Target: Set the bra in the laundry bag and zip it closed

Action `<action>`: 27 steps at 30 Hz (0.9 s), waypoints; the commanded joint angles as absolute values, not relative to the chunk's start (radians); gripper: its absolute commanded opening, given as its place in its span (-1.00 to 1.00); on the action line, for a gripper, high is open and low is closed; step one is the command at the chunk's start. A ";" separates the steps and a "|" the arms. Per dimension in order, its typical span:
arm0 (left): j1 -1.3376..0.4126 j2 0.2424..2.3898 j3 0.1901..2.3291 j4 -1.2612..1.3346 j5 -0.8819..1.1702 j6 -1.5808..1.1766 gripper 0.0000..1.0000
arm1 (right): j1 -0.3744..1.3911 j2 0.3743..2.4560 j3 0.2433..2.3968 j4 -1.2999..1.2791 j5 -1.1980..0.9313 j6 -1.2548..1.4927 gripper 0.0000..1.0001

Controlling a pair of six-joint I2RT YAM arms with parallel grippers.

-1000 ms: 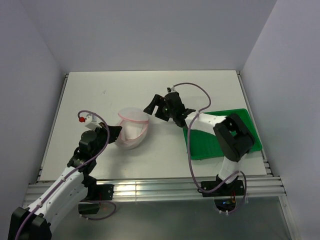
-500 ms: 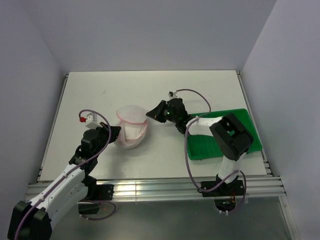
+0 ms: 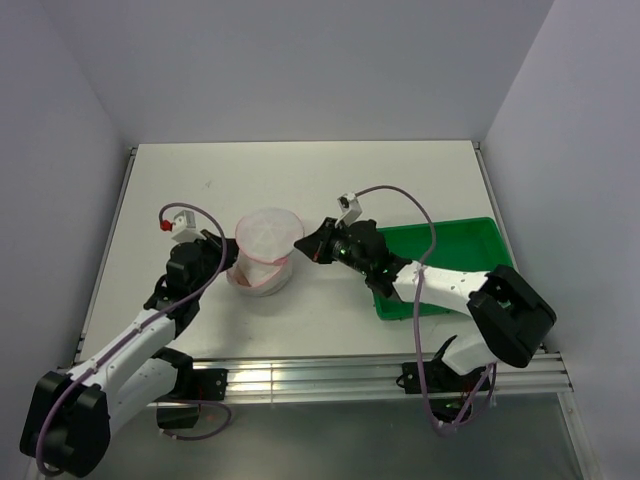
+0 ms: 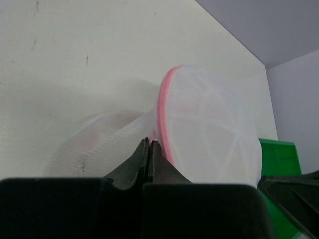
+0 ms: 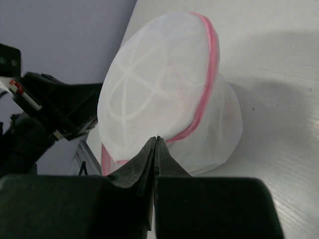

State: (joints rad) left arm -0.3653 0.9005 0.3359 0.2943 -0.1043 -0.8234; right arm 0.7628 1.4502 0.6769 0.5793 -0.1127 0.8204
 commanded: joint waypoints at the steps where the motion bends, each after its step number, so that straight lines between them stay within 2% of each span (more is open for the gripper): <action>1: -0.344 0.908 0.399 0.357 -0.123 -0.793 -0.99 | 0.817 1.385 0.649 0.565 -0.042 0.732 -1.00; 4: -0.342 0.925 0.416 0.350 -0.121 -0.788 -0.91 | 0.859 1.391 0.632 0.540 -0.011 0.704 -1.00; 5: -0.342 0.925 0.414 0.344 -0.117 -0.787 -0.70 | 0.861 1.400 0.627 0.538 -0.012 0.704 -1.00; 7: -0.342 0.911 0.402 0.322 -0.109 -0.790 -0.42 | 0.858 1.416 0.626 0.543 -0.015 0.709 -1.00; 8: -0.342 0.896 0.394 0.287 -0.109 -0.793 -0.12 | 0.857 1.419 0.627 0.543 -0.012 0.706 -1.00; 10: -0.342 0.823 0.379 0.230 -0.124 -0.792 0.11 | 0.857 1.420 0.635 0.540 -0.011 0.703 -1.00; 11: -0.342 0.765 0.380 0.160 -0.147 -0.785 0.38 | 0.857 1.419 0.646 0.534 -0.006 0.692 -1.00; 14: -0.342 0.680 0.403 0.062 -0.157 -0.770 0.66 | 0.857 1.404 0.647 0.526 -0.003 0.683 -1.00; 15: -0.342 0.670 0.411 0.008 -0.146 -0.772 0.68 | 0.857 1.401 0.647 0.522 -0.003 0.680 -1.00; 18: -0.342 0.650 0.430 -0.060 -0.071 -0.795 0.54 | 0.857 1.396 0.650 0.518 -0.002 0.681 -1.00; 23: -0.342 0.682 0.422 -0.011 0.041 -0.857 0.38 | 0.859 1.394 0.646 0.522 -0.003 0.680 -1.00; 25: -0.342 0.710 0.443 0.024 0.077 -0.859 0.23 | 0.859 1.394 0.647 0.519 -0.003 0.677 -1.00; 27: -0.342 0.741 0.466 0.049 0.109 -0.873 0.22 | 0.861 1.391 0.650 0.511 -0.003 0.669 -1.00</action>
State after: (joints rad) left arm -0.3454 0.7132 0.4019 -0.0093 0.0166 -0.8402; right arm 0.8593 1.4147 0.6296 0.4995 -0.0189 0.6964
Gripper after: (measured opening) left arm 0.614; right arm 0.007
